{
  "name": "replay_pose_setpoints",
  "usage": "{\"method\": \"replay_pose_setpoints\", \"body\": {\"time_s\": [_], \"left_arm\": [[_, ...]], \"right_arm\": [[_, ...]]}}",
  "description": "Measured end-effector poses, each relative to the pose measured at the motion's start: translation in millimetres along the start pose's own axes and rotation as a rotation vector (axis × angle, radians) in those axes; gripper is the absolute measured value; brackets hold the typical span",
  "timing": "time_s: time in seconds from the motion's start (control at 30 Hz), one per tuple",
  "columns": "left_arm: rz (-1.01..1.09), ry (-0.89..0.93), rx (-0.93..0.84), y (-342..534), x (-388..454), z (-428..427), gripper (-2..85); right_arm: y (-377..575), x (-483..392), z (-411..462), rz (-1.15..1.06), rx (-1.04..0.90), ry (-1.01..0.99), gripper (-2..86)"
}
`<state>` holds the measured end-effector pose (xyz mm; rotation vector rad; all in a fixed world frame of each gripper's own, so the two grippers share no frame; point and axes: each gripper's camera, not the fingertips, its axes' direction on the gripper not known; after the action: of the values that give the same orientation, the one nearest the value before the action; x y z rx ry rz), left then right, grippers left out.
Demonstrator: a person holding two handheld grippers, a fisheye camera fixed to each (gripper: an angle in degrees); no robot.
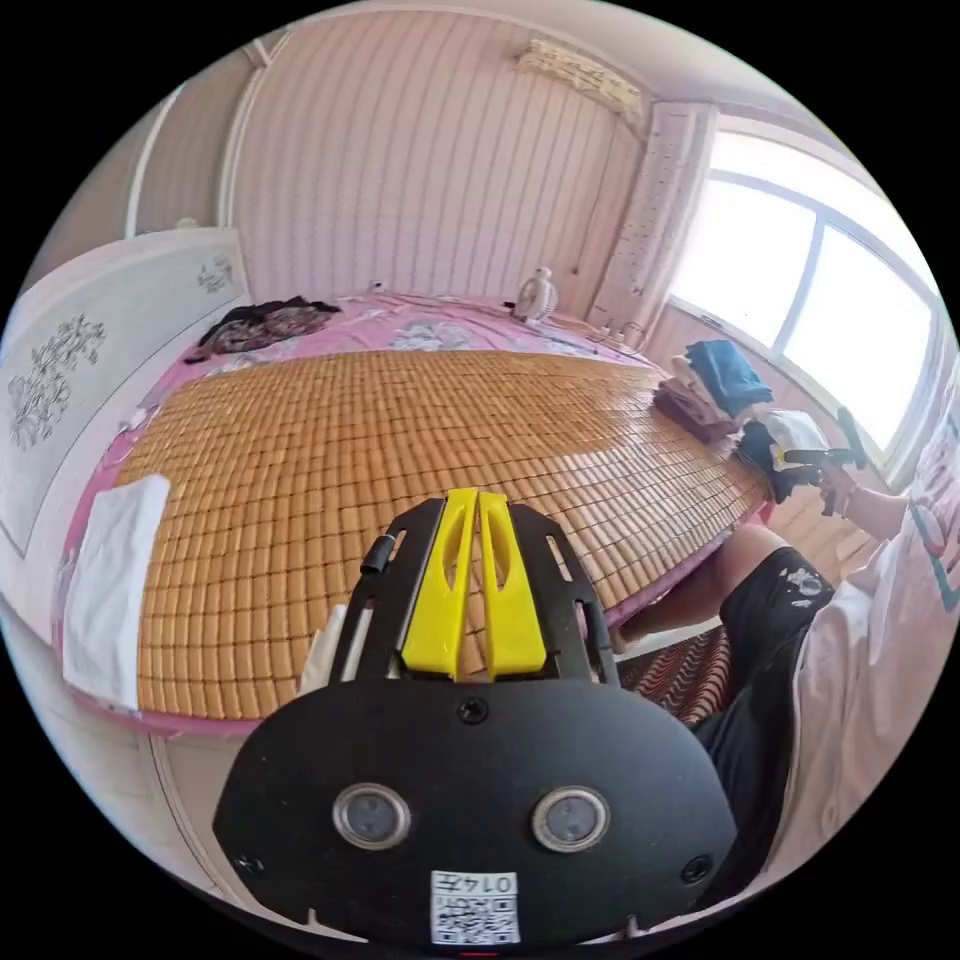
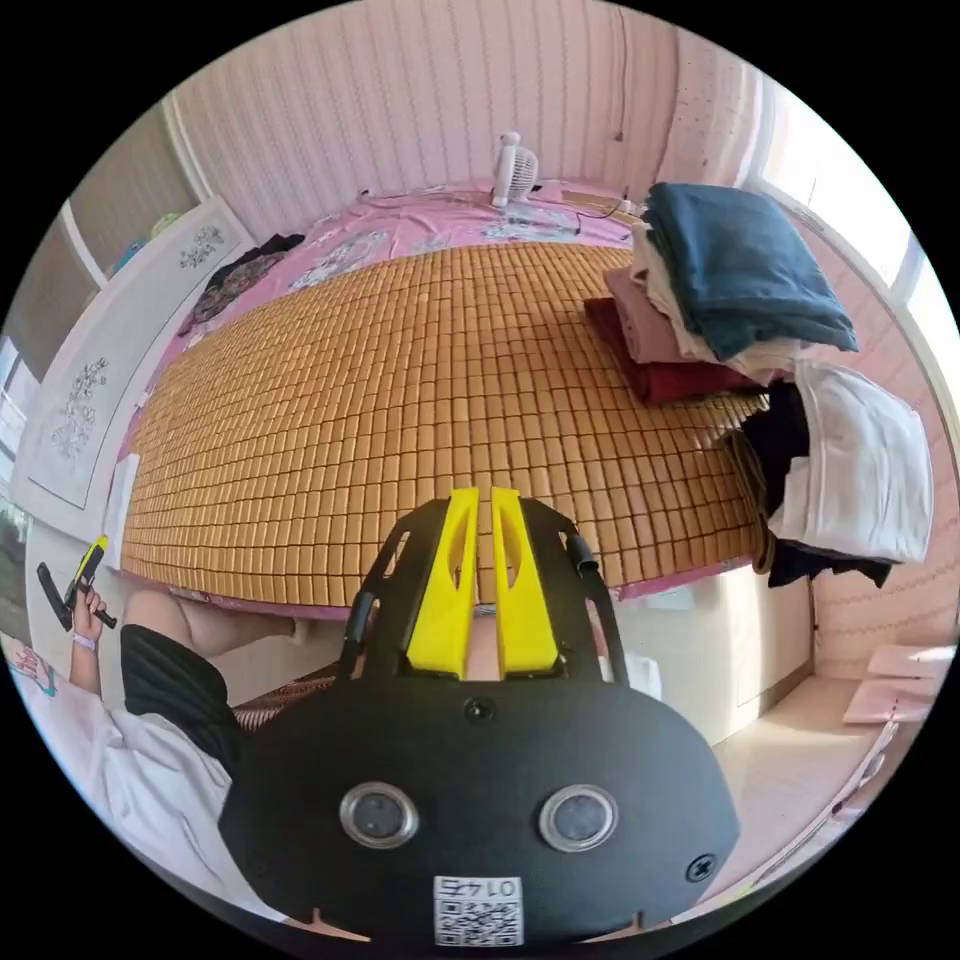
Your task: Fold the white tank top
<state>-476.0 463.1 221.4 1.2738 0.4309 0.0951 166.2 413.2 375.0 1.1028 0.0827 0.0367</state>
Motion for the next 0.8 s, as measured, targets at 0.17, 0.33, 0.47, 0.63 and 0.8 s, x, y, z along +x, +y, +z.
{"method": "replay_pose_setpoints", "body": {"time_s": [0.17, 0.33, 0.47, 0.63, 0.8], "left_arm": [[0.258, 0.265, 0.04, -94, 233, 93, 6.1], [0.543, 0.532, 0.027, -153, 471, 159, 7.3], [0.705, 0.689, -0.04, -167, 655, 219, 8.7], [0.858, 0.756, -0.129, -137, 838, 296, 9.7], [0.91, 0.706, -0.208, -117, 969, 371, 10.6]], "right_arm": [[86, 130, -77, 0.236, 0.126, 0.101, 5.3], [132, 208, -116, 0.323, 0.216, 0.037, 7.4], [131, 241, -139, 0.296, 0.281, 0.101, 9.1], [108, 301, -162, 0.365, 0.379, 0.204, 11.6], [86, 345, -151, 0.449, 0.325, 0.153, 11.0]]}}
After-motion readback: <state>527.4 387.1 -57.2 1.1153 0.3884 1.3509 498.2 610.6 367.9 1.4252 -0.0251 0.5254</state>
